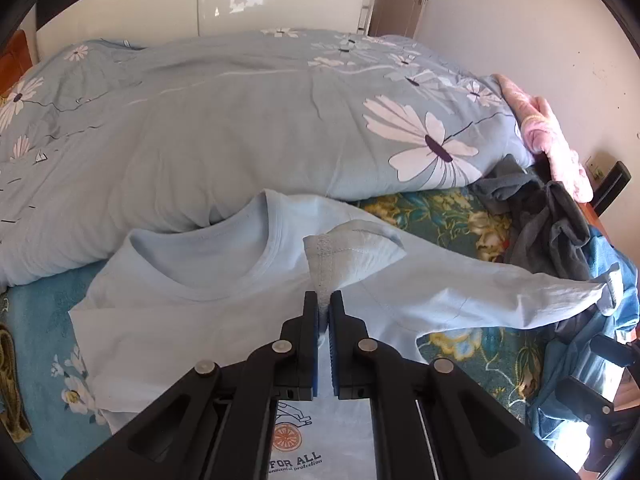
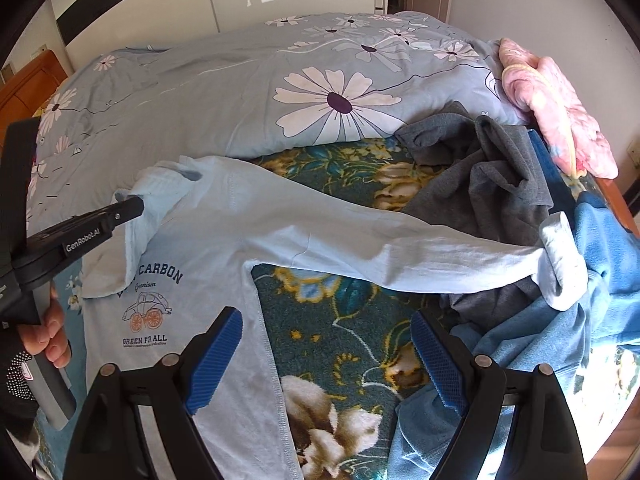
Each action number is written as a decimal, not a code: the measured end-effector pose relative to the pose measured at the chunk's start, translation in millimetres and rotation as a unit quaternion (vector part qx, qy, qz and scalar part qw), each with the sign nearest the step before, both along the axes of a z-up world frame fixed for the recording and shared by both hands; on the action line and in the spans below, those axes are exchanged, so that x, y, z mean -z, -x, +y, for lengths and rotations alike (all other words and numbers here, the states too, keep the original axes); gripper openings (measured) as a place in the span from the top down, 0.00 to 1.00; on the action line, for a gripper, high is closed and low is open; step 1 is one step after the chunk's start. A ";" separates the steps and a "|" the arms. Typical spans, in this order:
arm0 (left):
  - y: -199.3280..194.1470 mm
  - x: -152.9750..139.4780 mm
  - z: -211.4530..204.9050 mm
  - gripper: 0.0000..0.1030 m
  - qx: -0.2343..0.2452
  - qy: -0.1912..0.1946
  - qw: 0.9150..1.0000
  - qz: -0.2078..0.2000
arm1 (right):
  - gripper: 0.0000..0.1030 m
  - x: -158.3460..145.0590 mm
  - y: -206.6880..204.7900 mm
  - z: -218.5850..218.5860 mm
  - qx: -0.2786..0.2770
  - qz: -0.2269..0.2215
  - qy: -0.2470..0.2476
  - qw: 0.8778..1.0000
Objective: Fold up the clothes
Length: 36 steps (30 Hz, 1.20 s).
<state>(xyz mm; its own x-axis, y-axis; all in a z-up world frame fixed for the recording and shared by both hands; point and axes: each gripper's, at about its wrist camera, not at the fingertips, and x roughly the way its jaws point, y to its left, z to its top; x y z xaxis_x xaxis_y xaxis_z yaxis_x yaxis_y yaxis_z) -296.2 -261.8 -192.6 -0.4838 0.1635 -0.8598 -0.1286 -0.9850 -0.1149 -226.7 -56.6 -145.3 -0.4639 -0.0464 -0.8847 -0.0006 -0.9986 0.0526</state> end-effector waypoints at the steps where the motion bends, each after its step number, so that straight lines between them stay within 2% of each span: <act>1: 1.2 7.2 -0.5 0.95 -0.001 -0.002 1.000 -0.012 | 0.14 1.0 0.5 0.1 -0.001 -0.001 0.000 1.000; 6: -1.7 28.7 -2.6 0.94 0.004 -0.005 0.999 -0.045 | 0.14 5.2 6.1 -3.1 -0.005 -0.003 0.000 1.000; 8: -3.6 31.9 -4.9 0.82 0.008 -0.010 0.998 -0.059 | 0.14 6.8 9.2 -4.5 -0.005 -0.003 0.001 1.000; 9: -4.7 33.3 -6.2 0.65 0.011 -0.013 0.998 -0.066 | 0.14 8.1 11.2 -6.2 -0.006 -0.004 0.003 1.000; 10: -7.0 32.7 -8.9 0.54 0.013 -0.020 0.997 -0.070 | 0.14 9.9 13.7 -9.4 -0.008 -0.006 0.007 1.000; 13: -16.3 27.2 -20.3 0.47 0.019 -0.031 0.997 -0.075 | 0.14 15.3 21.3 -19.0 -0.013 -0.010 0.021 1.000; 15: -25.1 22.0 -28.9 0.45 0.023 -0.024 0.997 -0.072 | 0.14 18.8 26.3 -25.3 -0.017 -0.014 0.031 0.999; 18: -41.9 13.2 -47.9 0.42 0.017 0.015 0.998 -0.052 | 0.14 25.3 33.6 -35.5 -0.023 -0.019 0.048 0.998; 20: -50.8 8.4 -64.9 0.37 0.002 0.049 0.998 -0.041 | 0.14 33.3 39.3 -45.8 -0.029 -0.027 0.072 0.997; 23: -61.0 6.9 -95.1 0.35 -0.038 0.076 0.996 -0.040 | 0.13 44.7 50.5 -59.6 -0.025 -0.039 0.125 0.991; 26: -66.8 10.7 -125.0 0.35 -0.078 0.077 0.992 -0.060 | 0.13 56.1 65.6 -70.4 -0.001 -0.054 0.177 0.983; 30: -76.5 13.2 -155.4 0.35 -0.120 0.072 0.987 -0.075 | 0.13 71.7 86.8 -84.2 0.028 -0.080 0.201 0.976; 32: -79.8 13.5 -164.1 0.35 -0.131 0.072 0.986 -0.078 | 0.13 76.7 94.5 -91.6 0.035 -0.089 0.193 0.977; 33: -81.5 14.2 -167.5 0.35 -0.135 0.071 0.985 -0.079 | 0.15 79.3 97.8 -94.6 0.039 -0.094 0.188 0.977; 35: -83.0 14.7 -172.6 0.35 -0.138 0.069 0.985 -0.080 | 0.27 85.1 100.9 -96.6 0.050 -0.110 0.184 0.976; 36: -83.6 15.0 -175.1 0.35 -0.139 0.069 0.985 -0.080 | 0.29 88.1 101.7 -96.3 0.057 -0.119 0.181 0.975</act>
